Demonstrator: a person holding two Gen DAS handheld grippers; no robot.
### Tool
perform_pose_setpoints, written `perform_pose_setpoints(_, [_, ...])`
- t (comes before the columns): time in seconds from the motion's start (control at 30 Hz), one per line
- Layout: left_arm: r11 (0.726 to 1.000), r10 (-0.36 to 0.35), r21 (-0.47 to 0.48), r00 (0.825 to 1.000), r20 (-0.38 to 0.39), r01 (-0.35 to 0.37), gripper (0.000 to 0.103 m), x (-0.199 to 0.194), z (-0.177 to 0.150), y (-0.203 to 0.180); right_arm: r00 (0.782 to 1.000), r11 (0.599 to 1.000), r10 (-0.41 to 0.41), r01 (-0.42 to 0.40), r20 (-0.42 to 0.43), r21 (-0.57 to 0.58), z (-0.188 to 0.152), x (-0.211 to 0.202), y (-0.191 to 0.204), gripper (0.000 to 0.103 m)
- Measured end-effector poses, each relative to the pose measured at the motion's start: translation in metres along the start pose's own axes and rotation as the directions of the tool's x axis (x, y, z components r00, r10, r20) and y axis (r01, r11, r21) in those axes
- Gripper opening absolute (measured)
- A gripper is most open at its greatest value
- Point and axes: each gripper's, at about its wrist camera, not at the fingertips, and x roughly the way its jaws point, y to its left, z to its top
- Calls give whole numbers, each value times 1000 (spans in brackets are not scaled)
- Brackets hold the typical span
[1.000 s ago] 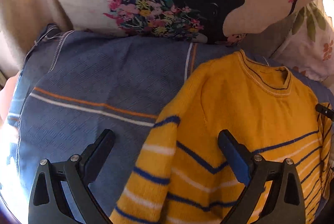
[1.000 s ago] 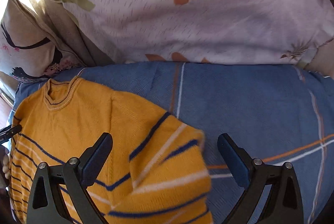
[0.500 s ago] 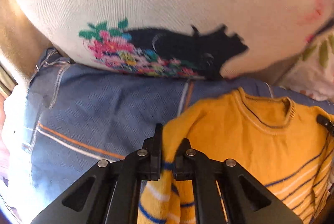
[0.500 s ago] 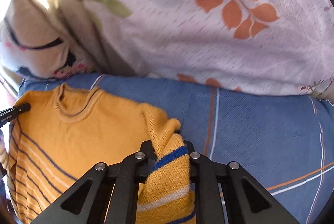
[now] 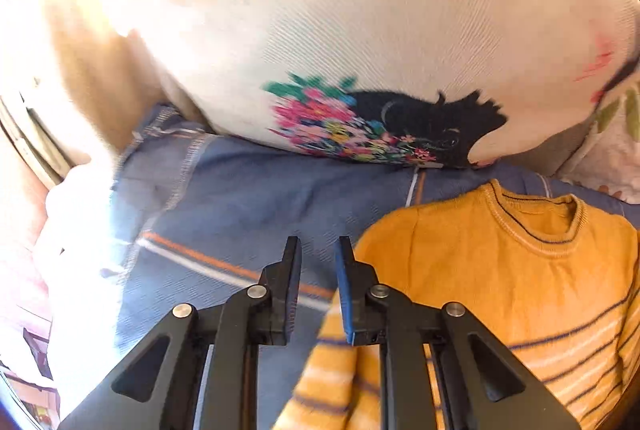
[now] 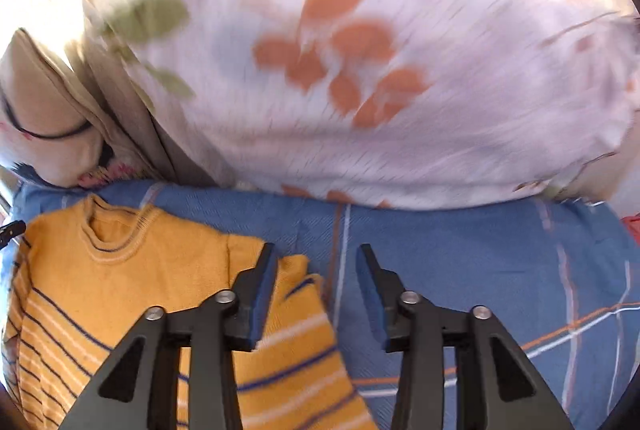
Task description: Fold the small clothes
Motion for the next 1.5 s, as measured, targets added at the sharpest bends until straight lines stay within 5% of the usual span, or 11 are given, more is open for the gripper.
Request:
perform_pose_setpoints(0.03, [1000, -10, -14, 1000, 19, 11, 18, -26, -10, 5, 1000, 1000, 18, -18, 7, 19, -5, -18, -9, 76])
perform_pose_setpoints(0.2, [994, -71, -77, 990, 123, 81, 56, -125, -80, 20, 996, 991, 72, -67, -43, 117, -52, -89, -57, 76])
perform_pose_setpoints(0.23, [990, -91, -90, 985, 147, 105, 60, -114, -91, 55, 996, 988, 65, -56, -59, 144, -67, -98, -64, 76])
perform_pose_setpoints(0.43, [974, -173, -112, 963, 205, 199, 70, -140, -175, 47, 992, 942, 1, 42, -127, 333, -176, -129, -115, 76])
perform_pose_setpoints(0.63, [951, -241, -158, 958, 156, 265, 70, -111, -203, 31, 991, 915, 38, 18, -131, 403, -250, -127, -110, 76])
perform_pose_setpoints(0.77, [950, -246, -148, 951, 187, 275, 70, -115, -206, 27, 993, 934, -24, 65, -119, 351, -260, -125, -83, 77])
perform_pose_setpoints(0.93, [960, -216, -135, 955, 205, 246, 70, -125, -208, 28, 986, 948, -83, 122, -144, 293, -263, -133, -66, 40])
perform_pose_setpoints(1.03, [956, -225, -145, 954, 199, 255, 70, -123, -208, 31, 982, 946, -70, 120, -174, 300, -263, -141, -73, 31])
perform_pose_setpoints(1.17, [952, -234, -149, 950, 206, 267, 70, -120, -207, 33, 995, 942, -82, 94, -49, 322, -255, -171, -80, 36])
perform_pose_setpoints(1.27, [946, -257, -148, 945, 203, 289, 70, -115, -205, 31, 999, 957, -36, 32, 9, 287, -243, -164, -79, 65])
perform_pose_setpoints(1.5, [943, -273, -143, 945, 182, 300, 70, -111, -208, 37, 996, 952, 35, -8, -84, 307, -243, -110, -90, 66])
